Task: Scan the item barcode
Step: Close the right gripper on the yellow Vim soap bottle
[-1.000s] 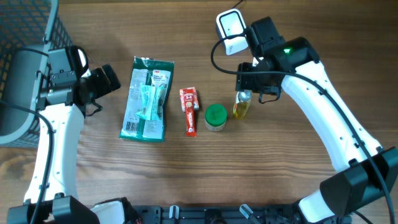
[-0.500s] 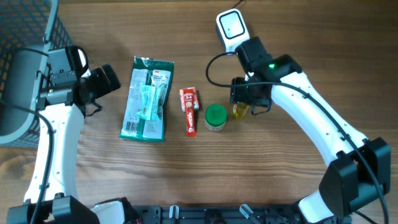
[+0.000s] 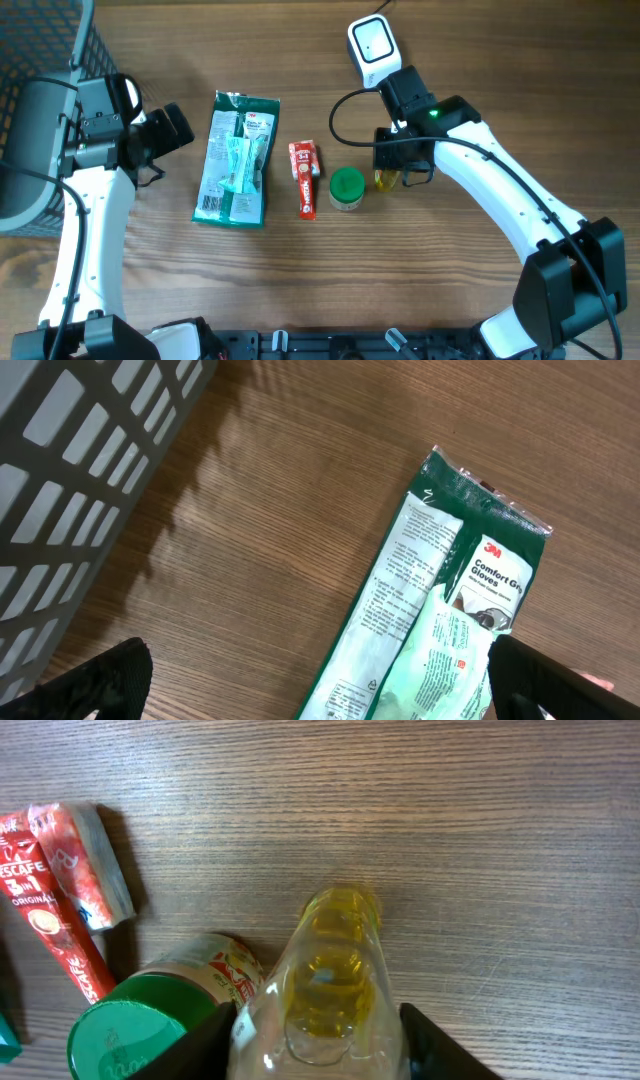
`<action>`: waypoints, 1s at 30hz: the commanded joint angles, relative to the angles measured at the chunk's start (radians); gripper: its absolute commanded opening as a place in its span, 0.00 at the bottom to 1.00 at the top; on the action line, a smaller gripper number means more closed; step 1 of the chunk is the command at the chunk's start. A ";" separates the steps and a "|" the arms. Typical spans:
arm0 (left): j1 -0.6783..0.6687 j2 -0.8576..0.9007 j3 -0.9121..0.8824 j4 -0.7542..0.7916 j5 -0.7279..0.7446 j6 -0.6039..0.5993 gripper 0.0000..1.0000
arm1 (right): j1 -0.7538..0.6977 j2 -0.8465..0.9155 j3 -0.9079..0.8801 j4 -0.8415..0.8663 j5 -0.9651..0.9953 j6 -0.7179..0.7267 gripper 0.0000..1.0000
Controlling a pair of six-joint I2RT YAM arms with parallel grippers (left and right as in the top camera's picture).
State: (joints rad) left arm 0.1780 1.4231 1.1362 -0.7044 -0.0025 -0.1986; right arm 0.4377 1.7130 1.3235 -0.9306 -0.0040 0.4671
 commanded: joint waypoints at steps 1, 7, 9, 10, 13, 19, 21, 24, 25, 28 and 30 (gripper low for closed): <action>0.003 -0.001 0.005 0.000 -0.003 0.012 1.00 | 0.002 -0.002 -0.008 0.004 -0.012 -0.084 0.48; 0.003 -0.001 0.005 0.000 -0.003 0.012 1.00 | 0.002 -0.002 -0.008 0.002 0.032 -0.203 0.68; 0.003 -0.001 0.005 0.000 -0.003 0.012 1.00 | 0.002 -0.002 -0.008 -0.005 0.022 -0.201 0.73; 0.003 -0.001 0.005 0.000 -0.003 0.012 1.00 | 0.002 -0.002 -0.008 -0.005 0.022 -0.202 0.73; 0.003 -0.001 0.005 0.000 -0.003 0.012 1.00 | 0.002 -0.002 -0.009 -0.005 0.022 -0.204 0.69; 0.003 -0.001 0.005 0.000 -0.003 0.012 1.00 | 0.002 -0.002 -0.009 -0.001 0.022 -0.203 0.64; 0.003 -0.001 0.005 0.000 -0.003 0.012 1.00 | 0.002 -0.002 -0.009 -0.002 0.023 -0.205 0.64; 0.003 -0.001 0.005 0.000 -0.003 0.012 1.00 | 0.002 -0.002 -0.009 -0.006 0.023 -0.204 0.64; 0.003 -0.001 0.005 0.000 -0.003 0.012 1.00 | 0.002 -0.002 -0.010 -0.012 0.022 -0.201 0.61; 0.003 -0.001 0.005 0.000 -0.003 0.012 1.00 | 0.002 -0.002 -0.019 -0.016 0.023 -0.152 0.58; 0.003 -0.001 0.005 0.000 -0.003 0.012 1.00 | 0.002 -0.002 -0.042 -0.009 0.023 -0.142 0.58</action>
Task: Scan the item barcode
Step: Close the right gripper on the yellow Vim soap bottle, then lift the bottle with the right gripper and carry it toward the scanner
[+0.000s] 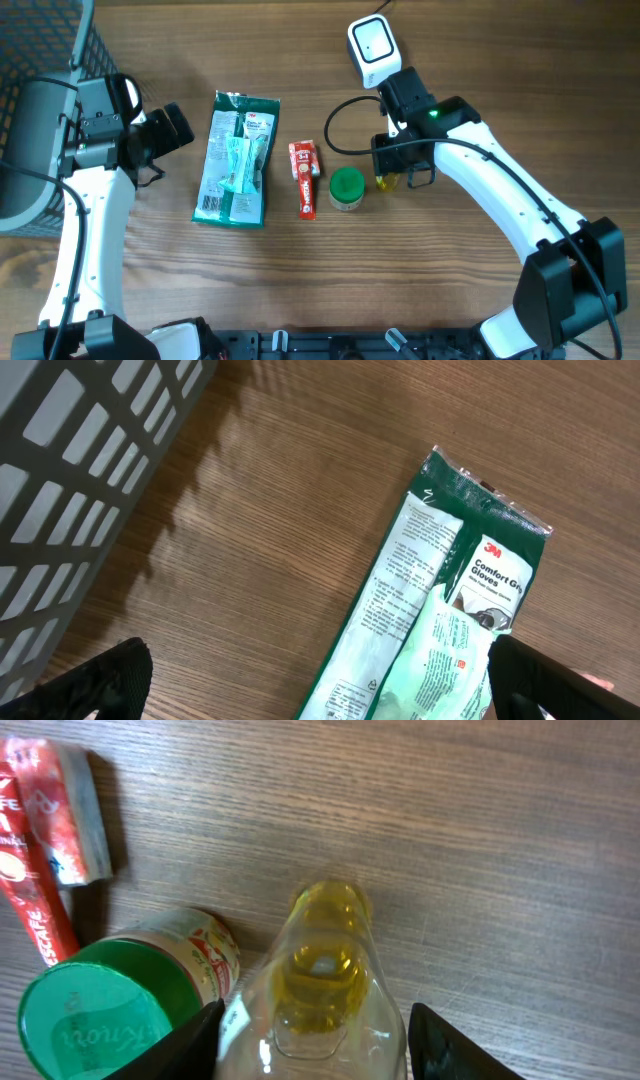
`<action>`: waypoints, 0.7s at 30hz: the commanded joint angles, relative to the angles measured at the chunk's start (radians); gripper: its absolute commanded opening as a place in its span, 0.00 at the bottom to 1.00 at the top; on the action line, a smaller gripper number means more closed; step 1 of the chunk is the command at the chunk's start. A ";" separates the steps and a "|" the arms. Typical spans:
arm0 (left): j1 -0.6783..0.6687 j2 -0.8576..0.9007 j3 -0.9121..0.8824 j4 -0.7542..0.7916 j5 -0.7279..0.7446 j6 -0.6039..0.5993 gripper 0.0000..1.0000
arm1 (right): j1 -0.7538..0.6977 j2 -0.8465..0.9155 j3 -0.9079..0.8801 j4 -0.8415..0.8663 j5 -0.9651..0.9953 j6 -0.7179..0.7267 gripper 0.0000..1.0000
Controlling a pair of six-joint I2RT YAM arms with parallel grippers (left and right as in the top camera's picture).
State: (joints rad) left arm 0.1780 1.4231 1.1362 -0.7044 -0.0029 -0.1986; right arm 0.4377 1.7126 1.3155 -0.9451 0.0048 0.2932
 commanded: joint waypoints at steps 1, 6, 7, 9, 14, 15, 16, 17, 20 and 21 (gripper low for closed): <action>0.003 -0.001 0.005 0.000 -0.003 0.012 1.00 | 0.002 -0.001 -0.052 0.018 0.014 0.032 0.58; 0.003 -0.001 0.005 0.000 -0.003 0.012 1.00 | 0.002 -0.002 -0.085 0.061 0.013 0.032 0.56; 0.003 -0.001 0.005 0.000 -0.003 0.012 1.00 | 0.000 -0.002 -0.079 0.076 0.018 0.031 0.55; 0.003 -0.001 0.005 0.000 -0.003 0.012 1.00 | 0.000 -0.002 -0.064 0.085 0.028 0.027 0.54; 0.003 -0.001 0.005 0.000 -0.003 0.012 1.00 | 0.000 -0.005 -0.055 0.080 0.028 0.027 0.41; 0.003 -0.001 0.005 0.000 -0.003 0.012 1.00 | 0.000 -0.005 -0.035 0.060 0.028 0.023 0.38; 0.003 -0.001 0.005 0.000 -0.003 0.012 1.00 | -0.002 -0.005 -0.012 0.040 0.028 0.022 0.37; 0.003 -0.001 0.005 0.000 -0.003 0.012 1.00 | -0.006 -0.006 0.024 0.014 0.028 0.021 0.37; 0.003 -0.001 0.005 0.000 -0.003 0.012 1.00 | -0.040 -0.014 0.159 -0.078 -0.009 0.019 0.36; 0.003 -0.001 0.005 0.000 -0.003 0.012 1.00 | -0.059 -0.019 0.216 -0.117 -0.063 -0.003 0.35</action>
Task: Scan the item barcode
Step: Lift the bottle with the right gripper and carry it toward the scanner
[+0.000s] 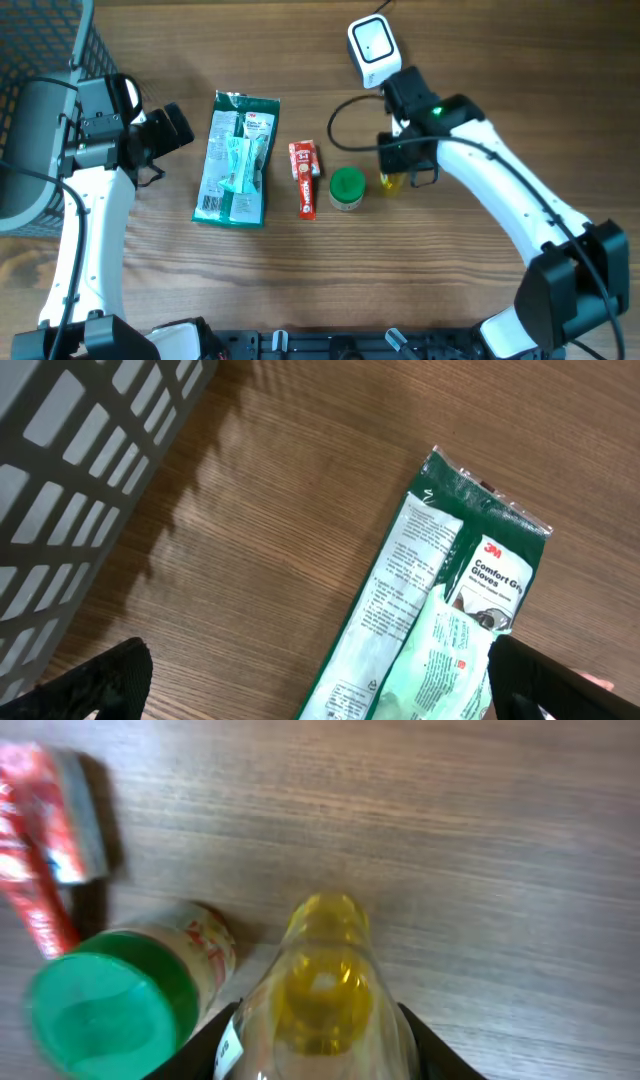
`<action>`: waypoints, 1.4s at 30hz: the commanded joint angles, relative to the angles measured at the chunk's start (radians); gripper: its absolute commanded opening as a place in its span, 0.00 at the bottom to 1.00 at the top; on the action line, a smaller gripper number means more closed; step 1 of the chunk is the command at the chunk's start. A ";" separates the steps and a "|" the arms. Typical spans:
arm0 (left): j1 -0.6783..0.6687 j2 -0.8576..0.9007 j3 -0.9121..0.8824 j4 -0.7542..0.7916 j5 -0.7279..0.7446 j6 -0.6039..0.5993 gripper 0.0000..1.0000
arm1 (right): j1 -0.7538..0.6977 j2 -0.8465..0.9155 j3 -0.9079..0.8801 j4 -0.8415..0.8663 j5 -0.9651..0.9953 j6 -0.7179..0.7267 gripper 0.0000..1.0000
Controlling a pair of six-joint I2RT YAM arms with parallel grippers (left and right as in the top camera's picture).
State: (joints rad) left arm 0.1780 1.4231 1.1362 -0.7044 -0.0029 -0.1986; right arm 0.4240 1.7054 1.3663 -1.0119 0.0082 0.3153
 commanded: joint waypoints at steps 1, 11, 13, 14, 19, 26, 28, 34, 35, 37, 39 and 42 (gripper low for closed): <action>0.003 -0.001 0.005 0.000 -0.003 0.012 1.00 | -0.069 -0.020 0.218 -0.080 -0.139 -0.048 0.35; 0.003 -0.001 0.005 0.000 -0.003 0.012 1.00 | -0.254 -0.066 0.326 -0.143 -1.043 -0.291 0.33; 0.003 -0.001 0.005 0.000 -0.003 0.012 1.00 | -0.254 -0.065 0.326 -0.181 -1.081 -0.358 0.32; 0.003 -0.001 0.005 0.000 -0.003 0.012 1.00 | -0.253 -0.065 0.325 -0.198 -1.104 -0.382 0.31; 0.003 -0.001 0.005 0.000 -0.003 0.012 1.00 | -0.253 -0.065 0.325 -0.393 -1.194 -0.551 0.29; 0.003 -0.001 0.005 0.000 -0.003 0.012 1.00 | -0.253 -0.066 0.322 -0.591 -1.194 -0.738 0.31; 0.003 -0.001 0.005 0.000 -0.003 0.012 1.00 | -0.246 -0.066 0.322 -0.593 -1.204 -0.739 0.29; 0.003 -0.001 0.005 0.000 -0.003 0.012 1.00 | -0.174 -0.066 0.322 -0.594 -1.204 -0.731 0.28; 0.003 -0.001 0.005 0.000 -0.003 0.012 1.00 | -0.161 -0.066 0.322 -0.596 -1.204 -0.731 0.28; 0.003 -0.001 0.005 0.000 -0.003 0.012 1.00 | -0.129 -0.066 0.322 -0.594 -1.204 -0.731 0.27; 0.003 -0.001 0.005 0.000 -0.003 0.012 1.00 | -0.099 -0.066 0.322 -0.590 -1.204 -0.731 0.25; 0.003 -0.001 0.005 0.000 -0.003 0.012 1.00 | -0.071 -0.066 0.322 -0.525 -1.167 -0.652 0.25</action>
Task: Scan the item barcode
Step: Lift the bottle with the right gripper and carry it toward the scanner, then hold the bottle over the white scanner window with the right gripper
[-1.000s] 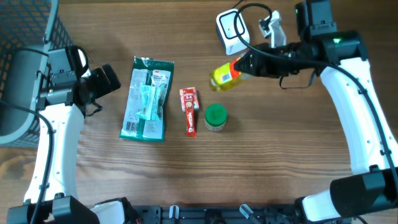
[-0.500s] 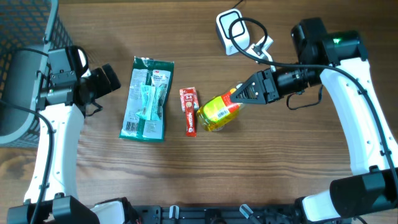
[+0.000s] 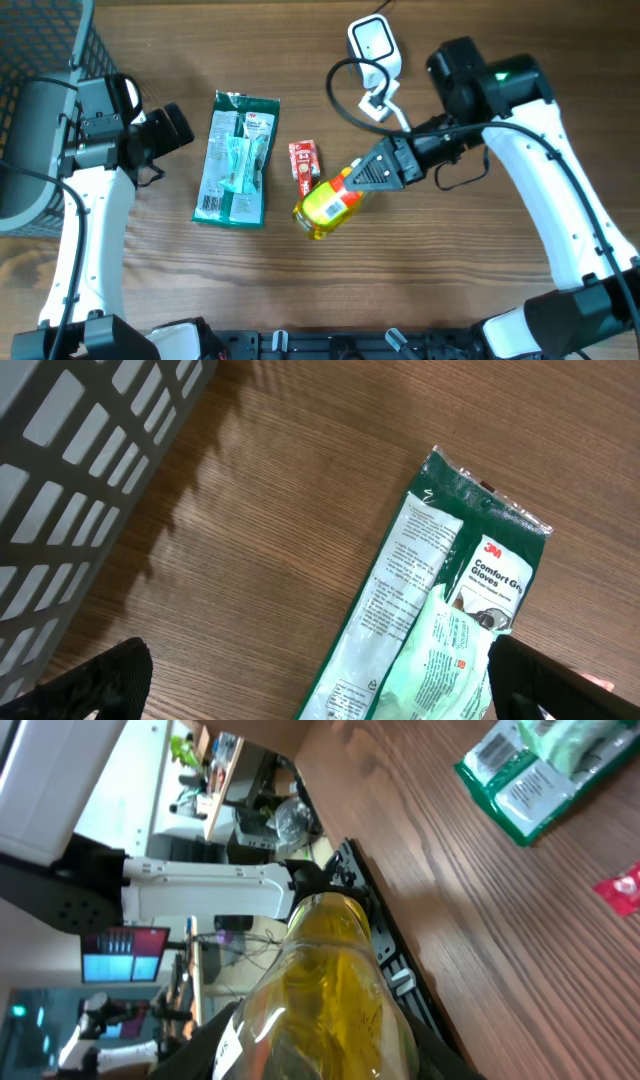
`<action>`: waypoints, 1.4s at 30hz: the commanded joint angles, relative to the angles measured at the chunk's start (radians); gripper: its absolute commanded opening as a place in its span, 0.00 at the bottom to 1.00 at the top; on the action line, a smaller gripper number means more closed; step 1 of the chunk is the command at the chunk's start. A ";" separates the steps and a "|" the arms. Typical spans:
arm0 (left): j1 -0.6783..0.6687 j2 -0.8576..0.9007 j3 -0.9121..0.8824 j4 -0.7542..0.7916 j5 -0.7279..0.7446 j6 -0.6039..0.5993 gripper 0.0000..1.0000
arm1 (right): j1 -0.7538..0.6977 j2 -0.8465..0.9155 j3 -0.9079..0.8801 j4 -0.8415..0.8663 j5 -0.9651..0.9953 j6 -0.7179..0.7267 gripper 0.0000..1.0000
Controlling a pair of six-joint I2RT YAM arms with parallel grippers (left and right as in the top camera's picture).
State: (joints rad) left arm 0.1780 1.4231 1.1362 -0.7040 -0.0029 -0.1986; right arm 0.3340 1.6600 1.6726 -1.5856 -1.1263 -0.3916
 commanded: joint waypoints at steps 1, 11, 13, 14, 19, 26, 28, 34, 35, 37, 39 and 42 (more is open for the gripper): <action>0.003 -0.001 0.005 0.000 -0.003 0.012 1.00 | 0.027 -0.020 0.016 0.092 0.012 0.121 0.24; 0.003 -0.001 0.005 0.000 -0.003 0.012 1.00 | 0.048 -0.020 0.044 0.279 0.755 0.485 0.23; 0.003 -0.001 0.005 0.000 -0.003 0.012 1.00 | 0.048 -0.019 0.098 0.256 0.792 0.484 0.23; 0.003 -0.001 0.005 0.000 -0.003 0.012 1.00 | 0.047 -0.016 0.142 0.241 0.813 0.482 0.23; 0.004 -0.001 0.005 0.000 -0.003 0.012 1.00 | 0.046 -0.014 0.335 0.225 0.905 0.480 0.22; 0.003 -0.001 0.005 0.000 -0.003 0.012 1.00 | 0.047 0.001 0.370 0.301 1.069 0.412 0.22; 0.003 -0.001 0.005 0.000 -0.003 0.012 1.00 | 0.046 0.021 0.369 0.351 1.108 0.386 0.22; 0.003 -0.001 0.005 0.000 -0.003 0.012 1.00 | 0.047 0.113 0.369 0.518 1.158 0.287 0.20; 0.003 -0.001 0.005 0.000 -0.003 0.012 1.00 | 0.047 0.128 0.369 0.541 1.171 0.287 0.20; 0.003 -0.001 0.005 0.000 -0.003 0.012 1.00 | 0.047 0.179 0.368 0.608 1.250 0.288 0.20; 0.003 -0.001 0.005 0.000 -0.003 0.012 1.00 | 0.047 0.216 0.368 0.654 1.341 0.288 0.19; 0.003 -0.001 0.005 0.000 -0.003 0.012 1.00 | 0.047 0.276 0.368 0.730 1.481 0.286 0.19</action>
State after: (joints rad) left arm 0.1780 1.4231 1.1362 -0.7044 -0.0029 -0.1986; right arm 0.3817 1.8782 2.0205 -0.9096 0.1627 -0.0883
